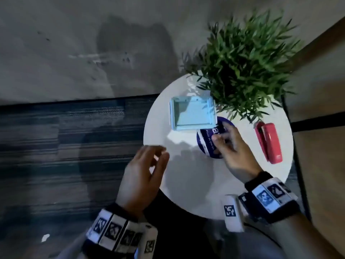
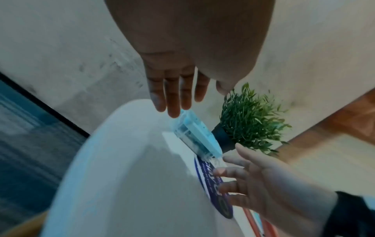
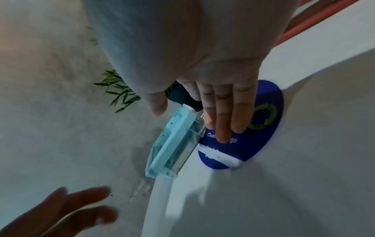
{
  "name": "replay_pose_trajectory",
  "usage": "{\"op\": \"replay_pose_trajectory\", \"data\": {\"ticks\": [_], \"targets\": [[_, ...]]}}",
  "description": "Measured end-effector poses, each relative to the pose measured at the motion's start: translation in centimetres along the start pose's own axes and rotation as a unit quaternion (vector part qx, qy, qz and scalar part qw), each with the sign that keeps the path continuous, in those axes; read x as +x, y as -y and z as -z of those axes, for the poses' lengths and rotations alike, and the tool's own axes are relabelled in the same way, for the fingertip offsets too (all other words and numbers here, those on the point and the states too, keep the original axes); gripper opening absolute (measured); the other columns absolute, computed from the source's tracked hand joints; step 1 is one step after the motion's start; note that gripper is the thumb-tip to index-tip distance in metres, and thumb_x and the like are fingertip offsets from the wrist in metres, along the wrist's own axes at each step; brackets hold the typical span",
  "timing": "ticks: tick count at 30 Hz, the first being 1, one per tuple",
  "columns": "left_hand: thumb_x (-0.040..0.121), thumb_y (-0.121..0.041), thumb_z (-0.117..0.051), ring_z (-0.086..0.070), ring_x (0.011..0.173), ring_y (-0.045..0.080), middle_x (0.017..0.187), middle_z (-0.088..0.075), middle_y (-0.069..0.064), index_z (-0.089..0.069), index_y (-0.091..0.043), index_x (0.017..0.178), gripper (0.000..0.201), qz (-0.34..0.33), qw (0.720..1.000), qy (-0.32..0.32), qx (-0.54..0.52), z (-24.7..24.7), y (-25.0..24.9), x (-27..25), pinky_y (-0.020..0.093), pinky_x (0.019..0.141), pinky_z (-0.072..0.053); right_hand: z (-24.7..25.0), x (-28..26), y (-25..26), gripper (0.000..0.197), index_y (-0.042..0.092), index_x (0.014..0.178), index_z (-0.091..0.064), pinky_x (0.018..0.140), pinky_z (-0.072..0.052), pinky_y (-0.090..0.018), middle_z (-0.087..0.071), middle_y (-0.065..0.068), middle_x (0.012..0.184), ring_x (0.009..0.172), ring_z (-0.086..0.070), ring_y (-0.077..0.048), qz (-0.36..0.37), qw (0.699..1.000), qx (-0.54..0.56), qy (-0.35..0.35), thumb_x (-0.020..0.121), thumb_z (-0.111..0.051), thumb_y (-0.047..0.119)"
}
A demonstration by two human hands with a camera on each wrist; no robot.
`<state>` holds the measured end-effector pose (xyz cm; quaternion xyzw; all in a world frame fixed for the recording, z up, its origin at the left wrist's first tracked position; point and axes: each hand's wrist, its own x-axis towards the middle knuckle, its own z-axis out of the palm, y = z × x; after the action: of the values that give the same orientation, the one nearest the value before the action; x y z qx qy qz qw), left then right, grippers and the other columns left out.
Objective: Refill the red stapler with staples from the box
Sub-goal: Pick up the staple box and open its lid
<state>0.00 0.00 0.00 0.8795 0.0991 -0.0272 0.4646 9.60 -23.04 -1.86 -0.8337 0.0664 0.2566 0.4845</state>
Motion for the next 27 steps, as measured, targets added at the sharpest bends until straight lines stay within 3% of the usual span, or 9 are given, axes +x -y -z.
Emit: {"op": "replay_pose_trajectory", "data": {"ticks": [2, 5, 8, 12, 15, 18, 21, 24, 27], "targets": [[0.098, -0.043, -0.050, -0.064, 0.082, 0.005, 0.112, -0.060, -0.011, -0.056, -0.025, 0.132, 0.039, 0.010, 1.000, -0.010, -0.023, -1.6, 1.0, 1.8, 0.009, 0.069, -0.045, -0.4, 1.1, -1.1, 0.074, 0.027, 0.154, -0.026, 0.094, -0.051, -0.039, -0.064, 0.003, 0.110, 0.098, -0.066, -0.017, 0.014, 1.000, -0.004, 0.007, 0.089, -0.054, 0.052], [0.096, -0.053, -0.044, -0.063, 0.091, -0.001, 0.133, -0.046, -0.013, -0.025, -0.038, 0.153, 0.062, 0.010, 0.998, 0.038, -0.039, -3.5, 2.2, 4.7, 0.017, 0.076, -0.052, -0.5, 2.7, -1.7, 0.071, 0.029, 0.155, -0.023, 0.088, -0.048, -0.018, -0.065, -0.005, 0.111, 0.096, -0.064, -0.012, 0.047, 0.999, -0.009, 0.021, 0.092, -0.053, 0.045], [0.096, -0.056, -0.042, -0.066, 0.088, -0.001, 0.135, -0.047, -0.012, -0.012, -0.045, 0.155, 0.067, 0.003, 0.997, 0.042, -0.064, -4.6, 3.2, 6.6, 0.030, 0.081, -0.056, -0.4, 4.2, -2.3, 0.073, 0.031, 0.154, -0.024, 0.077, -0.044, -0.005, -0.067, 0.000, 0.109, 0.097, -0.061, -0.003, 0.072, 0.997, -0.003, 0.002, 0.089, -0.047, 0.055], [0.095, -0.056, -0.046, -0.069, 0.077, 0.017, 0.117, -0.062, -0.010, -0.029, -0.035, 0.153, 0.064, 0.016, 0.997, -0.035, -0.066, -5.8, 4.8, 9.0, 0.038, 0.075, -0.056, -0.9, 5.9, -2.7, 0.064, 0.027, 0.150, -0.036, 0.100, -0.040, -0.025, -0.058, 0.012, 0.131, 0.120, -0.054, -0.007, 0.100, 0.993, -0.021, -0.051, 0.095, -0.044, 0.058], [0.094, -0.046, -0.051, -0.063, 0.059, 0.019, 0.090, -0.070, 0.006, -0.061, -0.022, 0.123, 0.039, 0.010, 0.998, -0.054, -0.041, -5.9, 5.3, 9.9, 0.033, 0.065, -0.050, -1.4, 7.3, -3.3, 0.060, 0.028, 0.147, -0.039, 0.088, -0.039, -0.030, -0.053, 0.011, 0.114, 0.101, -0.050, -0.011, 0.118, 0.991, -0.049, -0.042, 0.094, -0.048, 0.054], [0.098, -0.026, -0.054, -0.055, 0.041, 0.010, 0.068, -0.059, 0.010, -0.062, -0.007, 0.096, 0.021, 0.023, 0.993, -0.033, -0.109, -6.3, 5.1, 10.4, 0.026, 0.049, -0.044, -1.4, 7.2, -3.2, 0.068, 0.028, 0.151, -0.030, 0.086, -0.040, -0.030, -0.048, 0.011, 0.115, 0.100, -0.050, -0.013, 0.125, 0.989, -0.073, -0.038, 0.090, -0.053, 0.044], [0.093, -0.019, -0.055, -0.059, 0.044, 0.015, 0.081, -0.058, 0.017, -0.058, -0.002, 0.117, 0.030, 0.057, 0.985, -0.034, -0.160, -6.5, 4.3, 10.7, 0.025, 0.043, -0.046, -1.2, 5.4, -2.7, 0.076, 0.033, 0.156, -0.014, 0.075, -0.053, -0.032, -0.056, 0.007, 0.112, 0.089, -0.065, -0.020, 0.116, 0.987, -0.110, -0.030, 0.091, -0.053, 0.035], [0.096, -0.015, -0.047, -0.060, 0.054, 0.030, 0.085, -0.061, 0.019, -0.033, -0.014, 0.149, 0.055, 0.065, 0.989, -0.004, -0.136, -6.6, 3.6, 10.0, 0.036, 0.054, -0.053, -1.1, 4.4, -2.9, 0.076, 0.035, 0.156, -0.011, 0.055, -0.045, -0.029, -0.066, 0.001, 0.089, 0.064, -0.062, -0.022, 0.105, 0.987, -0.121, -0.019, 0.091, -0.050, 0.036], [0.094, -0.026, -0.045, -0.067, 0.058, 0.033, 0.083, -0.069, 0.018, -0.036, -0.017, 0.147, 0.054, 0.022, 0.999, 0.017, -0.025, -6.5, 3.2, 8.3, 0.040, 0.065, -0.059, -1.3, 3.7, -3.1, 0.078, 0.033, 0.158, -0.001, 0.061, -0.043, -0.035, -0.067, -0.013, 0.096, 0.074, -0.064, -0.034, 0.097, 0.983, -0.155, -0.007, 0.093, -0.044, 0.038]]}}
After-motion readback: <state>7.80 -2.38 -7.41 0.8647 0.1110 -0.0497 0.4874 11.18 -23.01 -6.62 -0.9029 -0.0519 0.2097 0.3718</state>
